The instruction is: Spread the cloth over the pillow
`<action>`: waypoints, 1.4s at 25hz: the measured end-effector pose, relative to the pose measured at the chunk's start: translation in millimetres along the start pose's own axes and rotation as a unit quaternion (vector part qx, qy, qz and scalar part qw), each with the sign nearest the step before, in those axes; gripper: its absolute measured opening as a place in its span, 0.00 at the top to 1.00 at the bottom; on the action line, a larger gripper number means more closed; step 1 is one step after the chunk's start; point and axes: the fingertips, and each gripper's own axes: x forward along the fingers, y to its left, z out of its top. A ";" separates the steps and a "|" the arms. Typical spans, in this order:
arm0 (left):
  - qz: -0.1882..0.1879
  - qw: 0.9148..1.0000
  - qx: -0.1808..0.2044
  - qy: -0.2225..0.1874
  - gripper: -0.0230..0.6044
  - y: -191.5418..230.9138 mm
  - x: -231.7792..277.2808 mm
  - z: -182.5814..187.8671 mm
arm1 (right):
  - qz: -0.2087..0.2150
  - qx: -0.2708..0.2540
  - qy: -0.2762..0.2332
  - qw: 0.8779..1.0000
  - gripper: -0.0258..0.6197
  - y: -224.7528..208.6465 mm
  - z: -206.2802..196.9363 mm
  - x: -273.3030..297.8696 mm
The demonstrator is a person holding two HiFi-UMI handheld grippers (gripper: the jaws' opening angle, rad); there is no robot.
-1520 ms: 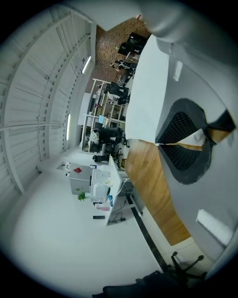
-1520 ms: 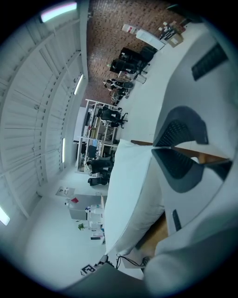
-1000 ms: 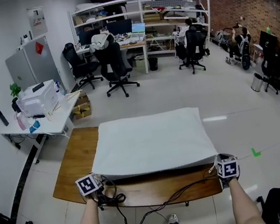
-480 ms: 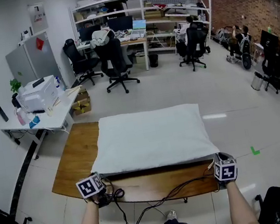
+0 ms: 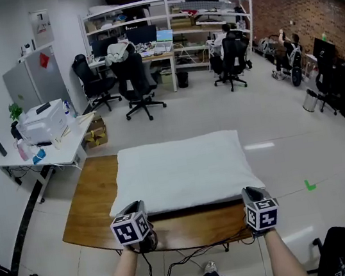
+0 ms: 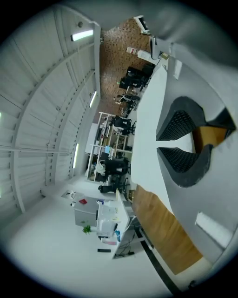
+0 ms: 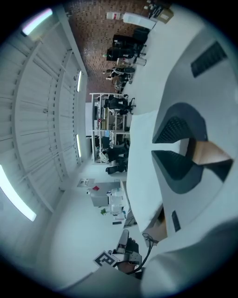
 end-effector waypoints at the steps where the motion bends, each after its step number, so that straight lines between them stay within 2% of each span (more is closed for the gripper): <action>1: -0.012 1.000 0.003 -0.006 0.88 -11.3 -1.9 6.2 | 0.007 -0.001 -0.009 1.000 0.91 8.3 7.7 -2.2; 3: -0.036 0.999 0.009 -0.020 0.88 -33.8 -6.2 19.9 | 0.018 -0.014 -0.023 0.999 0.96 24.5 22.7 -5.7; 9: -0.106 0.993 0.021 -0.049 0.89 -96.5 -17.0 52.2 | 0.107 -0.021 -0.044 0.993 0.96 87.2 56.1 -10.8; 16: -0.160 0.985 0.030 -0.054 0.89 -148.8 -29.9 65.1 | 0.144 -0.009 -0.092 0.985 0.96 124.9 99.7 -20.2; 23: -0.151 0.985 0.063 -0.051 0.90 -161.1 -20.2 57.8 | 0.151 -0.003 -0.112 0.982 0.96 139.5 122.3 -23.4; 35: -0.154 0.985 0.064 -0.041 0.90 -162.5 -8.5 51.1 | 0.162 0.002 -0.103 0.981 0.96 141.0 117.6 -19.0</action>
